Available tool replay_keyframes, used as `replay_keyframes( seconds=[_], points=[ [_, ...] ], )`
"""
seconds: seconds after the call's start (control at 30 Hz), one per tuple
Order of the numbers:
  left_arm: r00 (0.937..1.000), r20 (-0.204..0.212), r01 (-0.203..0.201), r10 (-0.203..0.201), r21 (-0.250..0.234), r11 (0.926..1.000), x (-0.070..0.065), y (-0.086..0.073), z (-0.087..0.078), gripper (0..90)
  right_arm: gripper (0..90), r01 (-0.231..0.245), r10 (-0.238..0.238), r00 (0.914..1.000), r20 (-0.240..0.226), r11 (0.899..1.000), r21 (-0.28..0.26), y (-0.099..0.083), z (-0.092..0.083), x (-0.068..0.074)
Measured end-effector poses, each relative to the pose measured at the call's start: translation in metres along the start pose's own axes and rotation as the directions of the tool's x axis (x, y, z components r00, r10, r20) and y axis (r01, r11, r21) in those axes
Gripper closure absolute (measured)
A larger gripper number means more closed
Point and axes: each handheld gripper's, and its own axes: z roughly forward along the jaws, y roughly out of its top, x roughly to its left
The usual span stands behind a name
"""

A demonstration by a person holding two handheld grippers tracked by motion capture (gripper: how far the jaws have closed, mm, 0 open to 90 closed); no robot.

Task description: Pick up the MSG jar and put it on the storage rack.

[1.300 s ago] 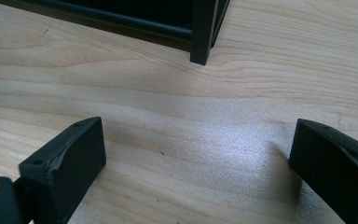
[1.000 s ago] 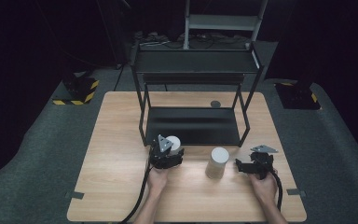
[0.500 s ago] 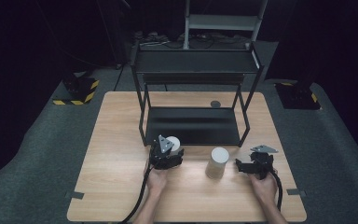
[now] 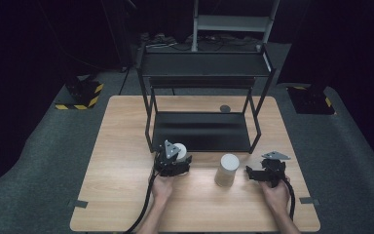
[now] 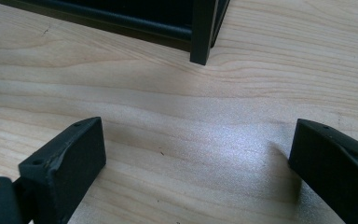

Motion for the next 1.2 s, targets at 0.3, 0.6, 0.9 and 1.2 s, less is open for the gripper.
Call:
replay_keyframes(
  seconds=[0.3, 0.6, 0.9, 1.2],
  points=[
    [0.9997, 0.024, -0.005, 0.005, 0.008, 1.0, 0.005, 0.012, -0.008, 34.7, 3.0, 0.0, 0.0, 1.0, 0.0, 1.0, 0.0, 0.0, 0.0, 0.0],
    [0.9982, 0.06, -0.006, 0.005, 0.018, 0.9998, 0.009, 0.026, -0.014, 34.9, 2.9, 0.0, 0.0, 1.0, 0.0, 1.0, 0.0, 0.0, 0.0, 0.0],
    [0.9948, 0.102, -0.006, 0.004, 0.017, 0.9998, 0.015, 0.048, -0.027, 35.1, 2.9, 0.0, 0.0, 1.0, 0.0, 1.0, 0.0, 0.0, 0.0, 0.0],
    [0.9895, 0.144, -0.011, 0.006, 0.035, 0.9993, 0.022, 0.071, -0.035, 35.2, 3.0, 0.0, 0.0, 1.0, -0.001, 1.0, 0.0, 0.0, 0.0, 0.0]
  ],
)
